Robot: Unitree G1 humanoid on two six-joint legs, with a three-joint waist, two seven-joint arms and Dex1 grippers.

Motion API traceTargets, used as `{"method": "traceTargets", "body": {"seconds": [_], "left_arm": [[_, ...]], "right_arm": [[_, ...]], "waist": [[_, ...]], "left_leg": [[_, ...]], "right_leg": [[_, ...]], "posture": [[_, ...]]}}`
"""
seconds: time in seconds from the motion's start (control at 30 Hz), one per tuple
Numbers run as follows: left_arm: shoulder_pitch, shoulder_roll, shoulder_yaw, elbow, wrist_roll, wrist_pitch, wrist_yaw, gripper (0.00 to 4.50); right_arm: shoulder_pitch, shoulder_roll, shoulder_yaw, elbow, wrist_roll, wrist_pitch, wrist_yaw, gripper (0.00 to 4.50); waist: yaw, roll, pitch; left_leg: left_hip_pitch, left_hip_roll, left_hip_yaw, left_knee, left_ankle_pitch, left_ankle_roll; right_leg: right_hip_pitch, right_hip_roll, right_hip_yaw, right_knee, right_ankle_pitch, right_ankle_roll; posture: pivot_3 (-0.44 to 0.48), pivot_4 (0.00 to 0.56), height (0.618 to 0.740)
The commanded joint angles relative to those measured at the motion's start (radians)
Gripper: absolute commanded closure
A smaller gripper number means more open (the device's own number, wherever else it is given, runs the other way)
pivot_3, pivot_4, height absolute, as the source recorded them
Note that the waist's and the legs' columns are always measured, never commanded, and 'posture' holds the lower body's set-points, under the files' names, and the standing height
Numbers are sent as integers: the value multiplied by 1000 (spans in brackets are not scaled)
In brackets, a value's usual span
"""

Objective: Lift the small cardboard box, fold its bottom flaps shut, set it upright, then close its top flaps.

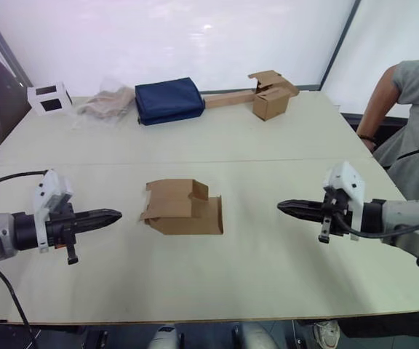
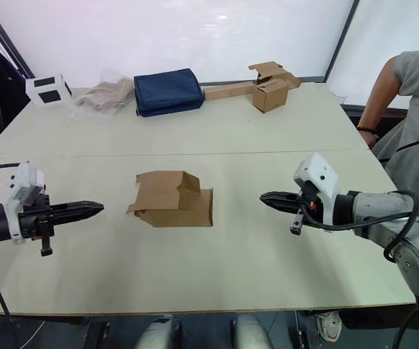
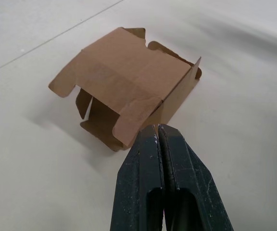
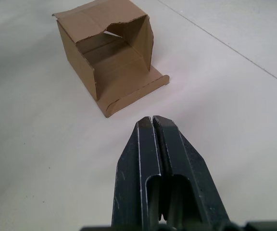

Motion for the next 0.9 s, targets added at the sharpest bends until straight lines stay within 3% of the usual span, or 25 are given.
{"method": "traceTargets", "body": {"seconds": [0.03,0.9], "left_arm": [[6,16,27,-10,-6,-7,-16,4443],[-59,13,-35,-9,-2,8,0,4443]], "right_arm": [[-10,6,-23,-39,14,-6,-12,4500],[-4,2,-43,-62,53,12,-42,4500]], "waist": [[0,0,0],[1,0,0]], "left_leg": [[0,0,0,0,0,0],[0,0,0,0,0,0]], "right_leg": [[0,0,0,0,0,0],[0,0,0,0,0,0]], "posture": [[0,150,740],[0,150,740]]}}
